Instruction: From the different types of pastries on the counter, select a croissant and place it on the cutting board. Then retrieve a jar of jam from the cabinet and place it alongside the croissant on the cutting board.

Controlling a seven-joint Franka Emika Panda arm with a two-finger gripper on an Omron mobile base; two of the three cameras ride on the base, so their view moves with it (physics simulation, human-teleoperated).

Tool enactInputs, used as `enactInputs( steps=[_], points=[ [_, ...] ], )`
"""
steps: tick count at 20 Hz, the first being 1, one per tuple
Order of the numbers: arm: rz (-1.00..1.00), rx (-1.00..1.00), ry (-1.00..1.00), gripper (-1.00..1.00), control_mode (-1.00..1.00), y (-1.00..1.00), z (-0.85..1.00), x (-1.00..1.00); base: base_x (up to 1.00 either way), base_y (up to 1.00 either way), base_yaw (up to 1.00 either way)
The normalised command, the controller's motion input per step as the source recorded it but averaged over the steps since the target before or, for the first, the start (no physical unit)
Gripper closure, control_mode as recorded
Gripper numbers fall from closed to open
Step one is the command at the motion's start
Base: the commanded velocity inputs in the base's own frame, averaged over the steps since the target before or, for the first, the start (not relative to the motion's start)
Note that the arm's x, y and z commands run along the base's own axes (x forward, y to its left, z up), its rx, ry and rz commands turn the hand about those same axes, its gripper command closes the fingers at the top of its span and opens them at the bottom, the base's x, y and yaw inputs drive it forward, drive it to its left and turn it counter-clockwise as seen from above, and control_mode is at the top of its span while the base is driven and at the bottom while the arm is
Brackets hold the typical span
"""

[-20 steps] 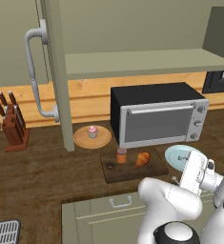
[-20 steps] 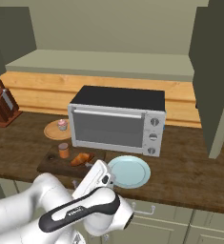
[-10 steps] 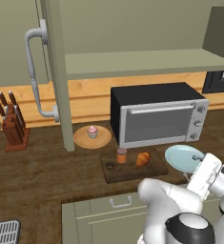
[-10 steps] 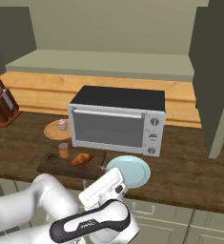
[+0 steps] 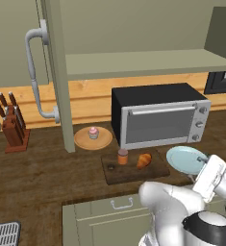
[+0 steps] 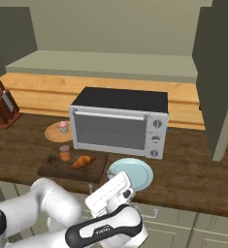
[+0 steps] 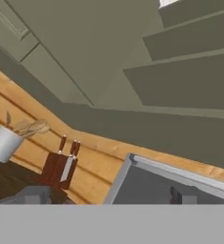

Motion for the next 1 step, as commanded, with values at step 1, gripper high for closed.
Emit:
enactInputs(
  steps=[1],
  points=[
    [0.00,0.27,0.00,-1.00,-1.00,-0.61,0.00,0.00,0.00,0.00,0.00]
  ],
)
